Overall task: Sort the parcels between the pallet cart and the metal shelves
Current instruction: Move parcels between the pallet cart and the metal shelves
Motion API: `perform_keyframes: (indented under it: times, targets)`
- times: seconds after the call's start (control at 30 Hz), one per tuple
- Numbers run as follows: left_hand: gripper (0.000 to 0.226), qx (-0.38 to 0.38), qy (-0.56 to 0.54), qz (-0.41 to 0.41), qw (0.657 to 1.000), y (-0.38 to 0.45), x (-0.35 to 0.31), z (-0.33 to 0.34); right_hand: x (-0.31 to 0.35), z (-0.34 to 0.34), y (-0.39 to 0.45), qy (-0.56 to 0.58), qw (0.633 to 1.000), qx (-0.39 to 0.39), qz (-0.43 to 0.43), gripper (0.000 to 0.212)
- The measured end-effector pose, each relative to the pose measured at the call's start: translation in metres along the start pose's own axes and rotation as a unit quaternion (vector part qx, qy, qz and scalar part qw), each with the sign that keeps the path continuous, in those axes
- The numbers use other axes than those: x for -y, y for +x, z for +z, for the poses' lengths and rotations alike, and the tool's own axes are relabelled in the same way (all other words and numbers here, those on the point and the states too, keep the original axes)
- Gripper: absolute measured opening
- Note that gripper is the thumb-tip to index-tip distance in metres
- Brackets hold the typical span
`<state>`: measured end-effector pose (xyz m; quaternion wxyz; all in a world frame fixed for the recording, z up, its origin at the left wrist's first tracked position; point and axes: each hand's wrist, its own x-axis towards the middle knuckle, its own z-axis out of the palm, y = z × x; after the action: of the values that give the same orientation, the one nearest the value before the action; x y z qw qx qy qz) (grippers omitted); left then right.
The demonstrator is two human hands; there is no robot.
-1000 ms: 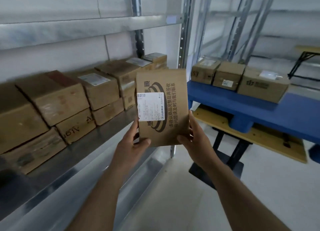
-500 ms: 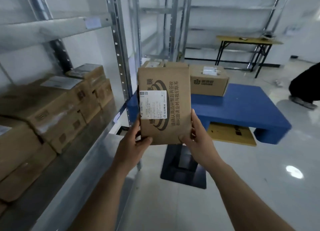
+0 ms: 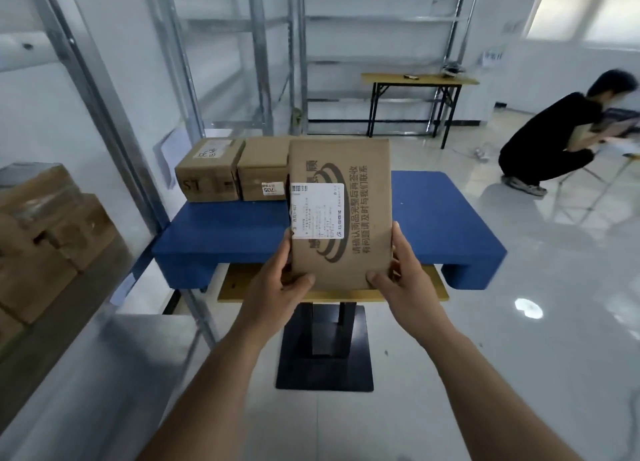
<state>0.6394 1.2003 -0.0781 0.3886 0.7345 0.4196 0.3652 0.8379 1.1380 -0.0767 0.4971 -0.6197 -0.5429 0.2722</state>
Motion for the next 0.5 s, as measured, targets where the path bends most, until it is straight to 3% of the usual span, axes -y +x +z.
perform_keyframes:
  times: [0.5]
  targets:
    - [0.074, 0.028, 0.012, -0.061, 0.998, 0.180, -0.043, 0.166, -0.100, -0.165, 0.152, -0.059, 0.997, -0.024, 0.043, 0.080]
